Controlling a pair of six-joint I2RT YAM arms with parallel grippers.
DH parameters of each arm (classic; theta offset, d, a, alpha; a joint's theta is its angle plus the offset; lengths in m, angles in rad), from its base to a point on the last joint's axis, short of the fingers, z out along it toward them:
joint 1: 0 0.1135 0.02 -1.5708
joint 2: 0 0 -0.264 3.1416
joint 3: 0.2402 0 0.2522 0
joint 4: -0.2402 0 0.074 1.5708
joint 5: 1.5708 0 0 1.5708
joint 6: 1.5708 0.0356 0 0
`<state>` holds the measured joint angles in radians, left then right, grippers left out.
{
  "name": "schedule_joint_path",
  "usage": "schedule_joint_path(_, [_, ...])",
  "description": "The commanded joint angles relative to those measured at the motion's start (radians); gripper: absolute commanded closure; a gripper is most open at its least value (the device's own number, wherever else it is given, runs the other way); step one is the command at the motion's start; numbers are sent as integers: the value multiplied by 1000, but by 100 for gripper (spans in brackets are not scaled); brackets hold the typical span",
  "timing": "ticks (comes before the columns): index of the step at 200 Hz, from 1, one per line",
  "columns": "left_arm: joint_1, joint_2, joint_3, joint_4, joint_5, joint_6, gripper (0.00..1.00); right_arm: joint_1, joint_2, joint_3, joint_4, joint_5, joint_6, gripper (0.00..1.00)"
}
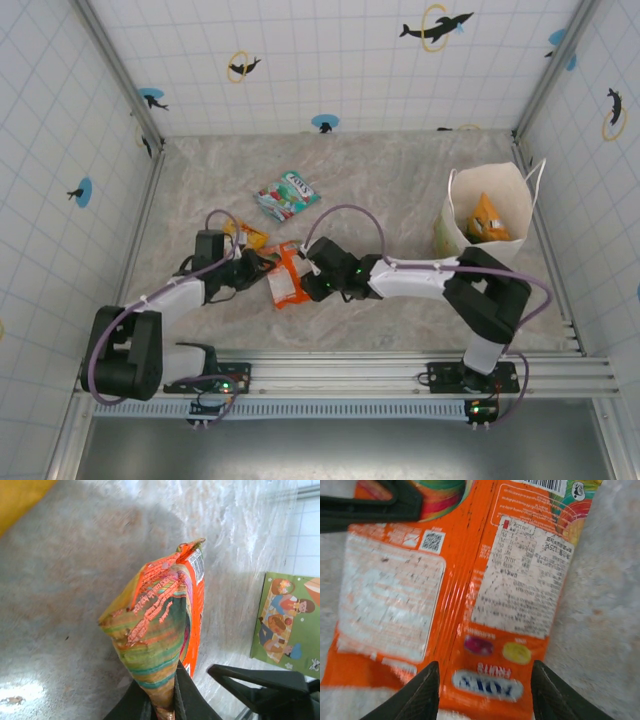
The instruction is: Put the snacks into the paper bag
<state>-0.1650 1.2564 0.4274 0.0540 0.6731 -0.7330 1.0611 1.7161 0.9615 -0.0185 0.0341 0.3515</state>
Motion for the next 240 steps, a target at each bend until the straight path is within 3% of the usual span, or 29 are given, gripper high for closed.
schedule_joint_path(1, [-5, -20, 72, -89, -15, 113, 94, 2, -114, -32, 85, 55, -25, 50])
schedule_joint_path(48, [-11, -20, 213, -202, -12, 259, 100, -9, -316, -118, 164, 114, -77, 49])
schedule_joint_path(110, [-18, -19, 418, -246, 133, 408, 100, -79, -560, -232, 250, 109, -121, 49])
schedule_joint_path(167, [-26, 0, 595, -254, 339, 615, 100, -186, -652, -256, 322, -111, -137, 47])
schedule_joint_path(208, [-43, -9, 647, -112, 533, 590, 100, -268, -692, -245, 347, -192, -117, 45])
schedule_joint_path(240, [-66, -6, 662, -22, 618, 556, 100, -312, -732, -246, 370, -243, -109, 42])
